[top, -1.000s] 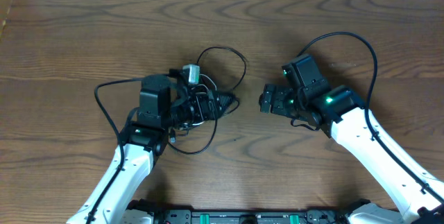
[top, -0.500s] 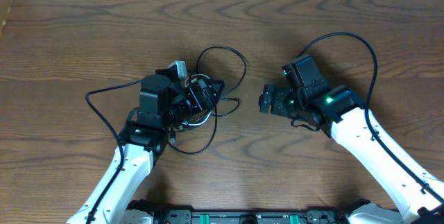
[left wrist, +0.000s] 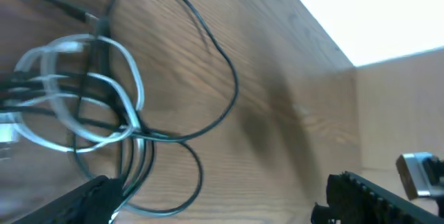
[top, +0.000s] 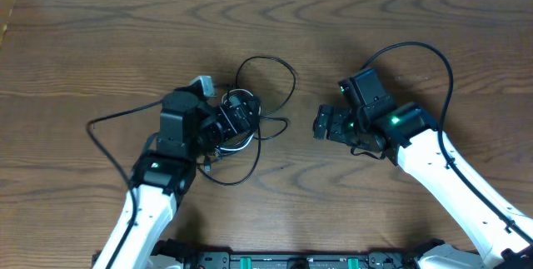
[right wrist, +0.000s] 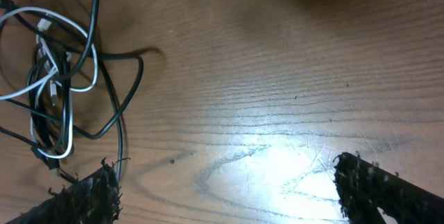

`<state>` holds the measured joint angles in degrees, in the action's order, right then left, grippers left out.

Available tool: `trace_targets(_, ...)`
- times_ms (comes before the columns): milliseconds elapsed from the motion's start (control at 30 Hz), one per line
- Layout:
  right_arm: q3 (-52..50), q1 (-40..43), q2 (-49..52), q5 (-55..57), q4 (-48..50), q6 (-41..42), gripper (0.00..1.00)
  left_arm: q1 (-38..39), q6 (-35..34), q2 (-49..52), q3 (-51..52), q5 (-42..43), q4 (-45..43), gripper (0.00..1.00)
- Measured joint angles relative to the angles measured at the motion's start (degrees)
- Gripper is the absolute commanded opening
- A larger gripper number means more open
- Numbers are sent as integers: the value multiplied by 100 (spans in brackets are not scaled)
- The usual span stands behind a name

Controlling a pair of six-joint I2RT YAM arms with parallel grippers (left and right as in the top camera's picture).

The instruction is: Untangle cables

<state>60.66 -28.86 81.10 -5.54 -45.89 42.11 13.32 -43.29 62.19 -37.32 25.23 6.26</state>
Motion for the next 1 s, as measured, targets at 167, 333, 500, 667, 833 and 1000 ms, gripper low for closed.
trace_targets(167, 0, 0, 0, 2, 26, 42, 99, 0, 20, -699, -201, -772, 1130, 98)
trace_targets(333, 0, 0, 0, 2, 83, 50, 99, 0, -286, -1416, -256, -1578, 2052, 98)
trace_targets(500, 0, 0, 0, 2, 114, 52, 99, 0, -1320, -1884, -271, -2269, 2973, 98)
trace_targets(667, 0, 0, 0, 7, 118, 52, 99, 0, -1882, -1897, -271, -2275, 2999, 98)
trace_targets(833, 0, 0, 7, 9, 184, 55, 99, 0, -2216, -1703, -271, -1749, 3088, 98)
trace_targets(1000, 0, 0, 63, 15, 267, 70, 99, 61, -3268, -1121, -223, -1222, 3226, 98)
